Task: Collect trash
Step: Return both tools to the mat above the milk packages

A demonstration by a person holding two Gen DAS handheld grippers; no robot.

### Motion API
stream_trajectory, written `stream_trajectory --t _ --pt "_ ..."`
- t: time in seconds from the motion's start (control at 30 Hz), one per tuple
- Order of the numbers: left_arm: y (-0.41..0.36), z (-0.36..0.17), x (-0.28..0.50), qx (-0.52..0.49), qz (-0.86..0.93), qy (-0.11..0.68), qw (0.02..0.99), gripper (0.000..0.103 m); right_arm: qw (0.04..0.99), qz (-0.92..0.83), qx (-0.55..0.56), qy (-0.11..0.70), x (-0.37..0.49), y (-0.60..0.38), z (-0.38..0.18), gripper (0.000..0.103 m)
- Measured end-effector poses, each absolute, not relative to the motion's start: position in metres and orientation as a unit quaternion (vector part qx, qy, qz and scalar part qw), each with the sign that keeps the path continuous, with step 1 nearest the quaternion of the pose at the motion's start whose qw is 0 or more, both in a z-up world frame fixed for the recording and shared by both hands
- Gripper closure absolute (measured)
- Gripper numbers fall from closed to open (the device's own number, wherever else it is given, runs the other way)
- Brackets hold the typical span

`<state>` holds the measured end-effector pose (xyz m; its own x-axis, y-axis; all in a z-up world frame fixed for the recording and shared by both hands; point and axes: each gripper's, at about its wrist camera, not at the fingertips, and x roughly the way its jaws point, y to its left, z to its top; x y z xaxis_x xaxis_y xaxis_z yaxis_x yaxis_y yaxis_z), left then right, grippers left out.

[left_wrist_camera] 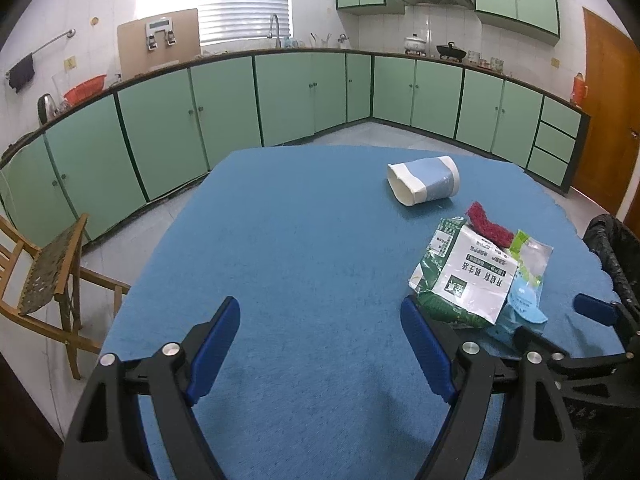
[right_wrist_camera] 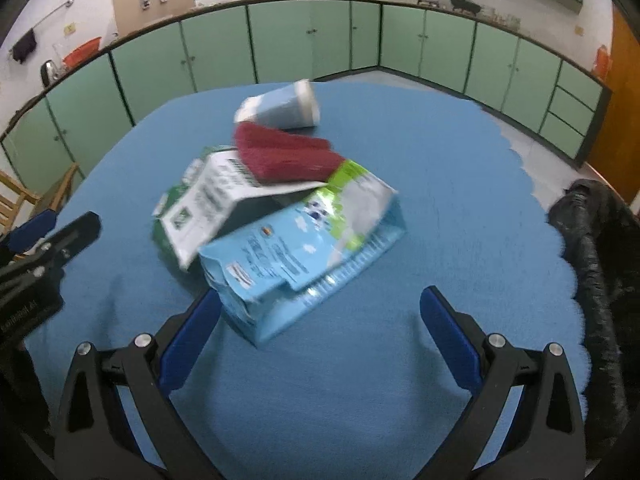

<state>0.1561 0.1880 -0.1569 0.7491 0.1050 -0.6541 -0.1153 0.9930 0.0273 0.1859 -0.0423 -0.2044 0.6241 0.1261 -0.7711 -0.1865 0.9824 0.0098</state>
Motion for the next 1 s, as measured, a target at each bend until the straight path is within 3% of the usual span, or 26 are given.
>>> stream_trajectory --t 0.2,0.7,1.0 --pt "0.188 -0.159 0.16 -0.01 0.061 0.351 0.934 0.022 0.908 0.044 -0.022 0.416 0.185 -0.081 -0.196 0.006" --pt "0.192 -0.163 0.16 -0.019 0.063 0.355 0.933 0.022 0.904 0.085 -0.022 0.419 0.214 -0.029 -0.203 0.006" --pt "0.196 -0.165 0.163 -0.026 0.061 0.36 0.931 0.022 0.9 0.036 -0.024 0.434 0.206 -0.064 -0.205 0.006"
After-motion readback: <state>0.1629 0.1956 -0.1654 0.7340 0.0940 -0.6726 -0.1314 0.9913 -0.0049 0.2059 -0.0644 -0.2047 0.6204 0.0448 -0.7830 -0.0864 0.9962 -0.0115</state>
